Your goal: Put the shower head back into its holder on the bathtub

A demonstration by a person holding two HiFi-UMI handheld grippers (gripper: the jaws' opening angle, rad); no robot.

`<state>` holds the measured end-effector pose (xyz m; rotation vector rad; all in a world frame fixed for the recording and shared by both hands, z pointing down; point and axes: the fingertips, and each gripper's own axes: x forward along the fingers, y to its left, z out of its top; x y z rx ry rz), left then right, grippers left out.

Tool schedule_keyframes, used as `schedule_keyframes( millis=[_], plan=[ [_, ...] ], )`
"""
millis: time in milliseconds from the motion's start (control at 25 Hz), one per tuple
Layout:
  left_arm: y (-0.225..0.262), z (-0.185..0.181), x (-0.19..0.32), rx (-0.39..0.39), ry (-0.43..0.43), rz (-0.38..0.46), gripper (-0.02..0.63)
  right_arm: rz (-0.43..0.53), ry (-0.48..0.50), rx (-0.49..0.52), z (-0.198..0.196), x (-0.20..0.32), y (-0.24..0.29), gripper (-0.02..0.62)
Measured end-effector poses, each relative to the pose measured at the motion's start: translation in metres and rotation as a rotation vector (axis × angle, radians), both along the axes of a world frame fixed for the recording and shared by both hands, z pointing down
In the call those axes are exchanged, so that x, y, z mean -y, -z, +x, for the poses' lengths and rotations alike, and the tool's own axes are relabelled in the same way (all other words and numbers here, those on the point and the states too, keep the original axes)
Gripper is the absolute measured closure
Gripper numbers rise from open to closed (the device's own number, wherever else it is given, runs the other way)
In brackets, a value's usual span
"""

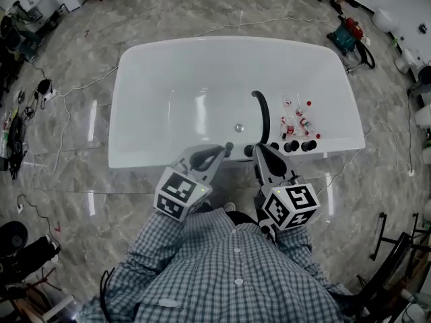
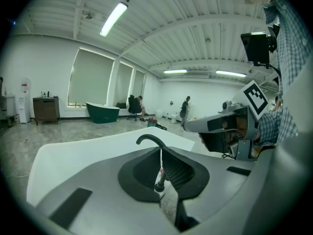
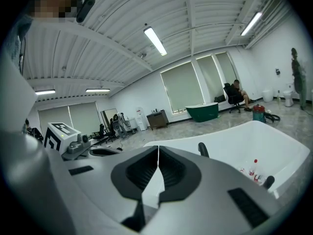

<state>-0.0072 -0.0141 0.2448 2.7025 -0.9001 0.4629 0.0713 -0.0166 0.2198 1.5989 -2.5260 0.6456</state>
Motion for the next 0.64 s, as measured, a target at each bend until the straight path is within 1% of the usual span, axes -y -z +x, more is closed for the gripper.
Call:
schedule_keyframes(
  millis=[120,360,640],
  plan=[
    [-0.004,0.004,0.000,0.002,0.001,-0.003,0.588,-0.002,-0.003,-0.001,0.005,-0.001,-0.004,0.575],
    [-0.004,-0.014,0.000,-0.008,-0.003,-0.001,0.588,0.004,-0.002,-0.010,-0.014,0.002,-0.005,0.575],
    [-0.010,-0.013,0.000,-0.001,0.036,0.011,0.588,0.019,0.044,-0.003,-0.016,0.006,-0.011,0.575]
  ],
)
